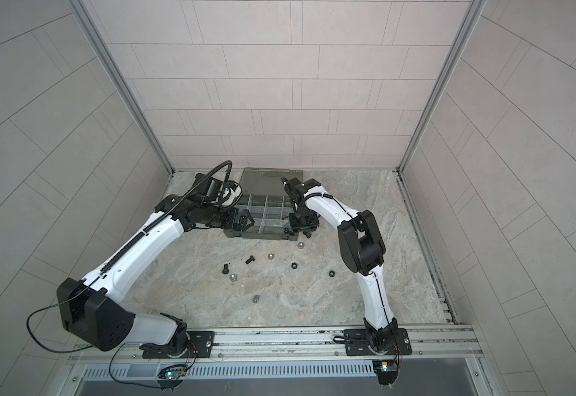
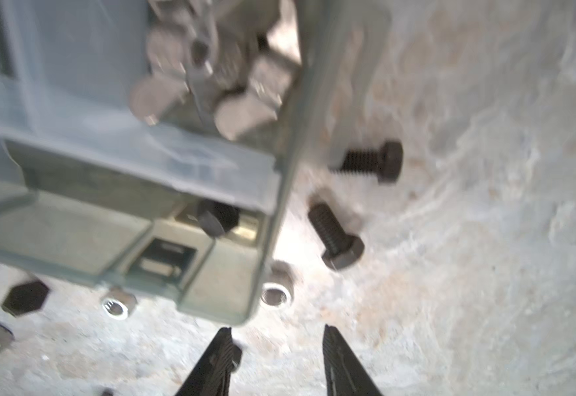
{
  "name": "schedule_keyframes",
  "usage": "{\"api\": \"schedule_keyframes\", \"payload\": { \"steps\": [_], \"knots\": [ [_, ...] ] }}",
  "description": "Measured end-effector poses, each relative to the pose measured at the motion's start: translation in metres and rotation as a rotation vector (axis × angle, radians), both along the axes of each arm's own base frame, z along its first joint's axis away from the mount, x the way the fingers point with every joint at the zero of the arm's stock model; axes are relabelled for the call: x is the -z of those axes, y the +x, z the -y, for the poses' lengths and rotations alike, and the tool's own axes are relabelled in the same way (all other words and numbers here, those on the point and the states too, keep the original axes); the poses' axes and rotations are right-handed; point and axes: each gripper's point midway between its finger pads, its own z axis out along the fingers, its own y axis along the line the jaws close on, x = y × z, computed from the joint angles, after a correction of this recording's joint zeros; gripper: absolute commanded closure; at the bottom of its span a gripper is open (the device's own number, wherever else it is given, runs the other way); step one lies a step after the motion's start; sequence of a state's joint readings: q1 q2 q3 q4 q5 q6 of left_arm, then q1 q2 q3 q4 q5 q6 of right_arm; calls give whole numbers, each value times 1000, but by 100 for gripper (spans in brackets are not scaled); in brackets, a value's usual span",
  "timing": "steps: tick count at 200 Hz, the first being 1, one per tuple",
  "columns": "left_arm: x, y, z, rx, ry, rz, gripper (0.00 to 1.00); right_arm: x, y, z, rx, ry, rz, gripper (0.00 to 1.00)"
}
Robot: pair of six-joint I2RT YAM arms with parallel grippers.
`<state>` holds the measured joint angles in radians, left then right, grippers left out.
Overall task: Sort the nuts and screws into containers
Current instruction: 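Withdraw the right gripper and lower it over a black hex nut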
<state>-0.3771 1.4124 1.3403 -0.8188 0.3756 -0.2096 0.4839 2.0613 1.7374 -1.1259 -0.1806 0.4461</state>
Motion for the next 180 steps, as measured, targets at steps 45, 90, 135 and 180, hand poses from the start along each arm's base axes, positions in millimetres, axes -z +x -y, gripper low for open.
{"api": "schedule_keyframes", "payload": {
  "steps": [45,90,135,180],
  "knots": [
    [-4,0,8,13,-39,4,0,7,-68,46,47,-47,-54,57],
    [-4,-4,23,46,-64,-8,0,35,-108,66,90,-76,-110,59],
    [-5,-8,30,55,-74,-12,0,43,-112,68,111,-67,-90,59],
    [-8,-10,28,45,-79,-6,0,53,-116,78,131,-80,-93,59]
  ]
}}
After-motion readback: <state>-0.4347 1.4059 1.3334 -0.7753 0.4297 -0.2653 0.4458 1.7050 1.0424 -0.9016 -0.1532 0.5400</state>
